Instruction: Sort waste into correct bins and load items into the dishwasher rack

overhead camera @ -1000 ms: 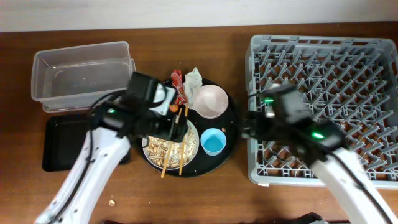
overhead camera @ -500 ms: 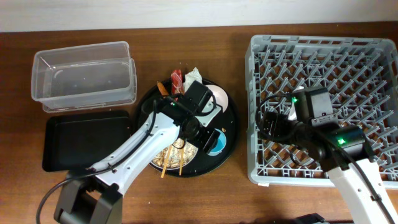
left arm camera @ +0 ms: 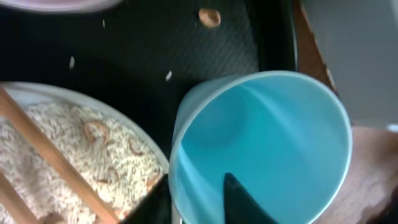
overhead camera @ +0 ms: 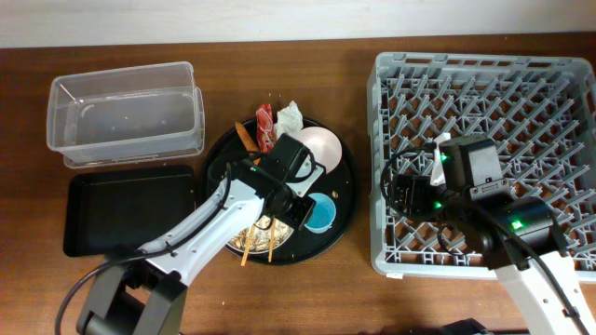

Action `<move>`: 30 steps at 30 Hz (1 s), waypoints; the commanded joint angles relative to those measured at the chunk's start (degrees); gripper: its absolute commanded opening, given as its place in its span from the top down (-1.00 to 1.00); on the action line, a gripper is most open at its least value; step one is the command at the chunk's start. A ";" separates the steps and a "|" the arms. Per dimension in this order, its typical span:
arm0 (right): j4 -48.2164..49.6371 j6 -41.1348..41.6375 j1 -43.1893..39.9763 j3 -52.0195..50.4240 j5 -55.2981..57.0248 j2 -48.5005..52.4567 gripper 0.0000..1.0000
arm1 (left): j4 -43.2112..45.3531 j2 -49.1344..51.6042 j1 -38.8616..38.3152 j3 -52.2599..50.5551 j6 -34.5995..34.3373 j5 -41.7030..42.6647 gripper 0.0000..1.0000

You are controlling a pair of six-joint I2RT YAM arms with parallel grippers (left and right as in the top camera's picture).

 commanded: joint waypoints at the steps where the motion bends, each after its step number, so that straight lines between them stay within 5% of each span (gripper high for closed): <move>1: -0.24 0.68 0.31 0.68 -0.20 -0.48 -0.96 | 2.05 -0.66 -0.11 -0.13 0.55 -0.04 0.74; 2: -0.24 0.68 0.31 0.68 -0.17 -0.48 -0.96 | 2.03 -0.66 -0.09 -0.13 0.55 -1.33 0.99; 7: -1.31 0.76 0.31 0.68 -0.15 -0.48 -0.96 | -12.59 -6.62 5.55 17.38 0.50 7.56 0.99; 8: -0.90 1.95 0.31 0.68 -0.59 -0.48 -0.96 | -12.74 -9.75 12.13 19.50 0.50 14.73 0.99; 11: 8.76 -8.41 0.31 0.68 -20.35 -0.48 -1.00 | -13.31 -8.22 30.53 19.10 7.28 57.07 0.99; 13: 19.91 -11.63 0.31 0.68 -37.90 -0.48 -0.93 | -13.31 -5.88 33.29 19.10 7.91 69.72 0.99; 15: 28.65 -11.85 0.31 0.68 -45.22 0.11 -0.68 | -13.29 -5.84 33.24 19.10 7.89 74.23 0.99; 20: 43.10 -15.08 0.37 0.68 -66.27 4.76 -0.75 | -13.31 -5.84 33.24 19.10 7.87 73.94 0.99; 25: 50.31 -12.63 2.58 0.68 -67.80 10.10 -0.74 | -13.53 -5.84 33.24 19.10 7.87 73.92 0.99; 30: 55.01 -11.78 5.95 0.68 -65.05 10.78 -0.52 | -13.51 -5.84 32.89 19.10 7.89 73.70 0.99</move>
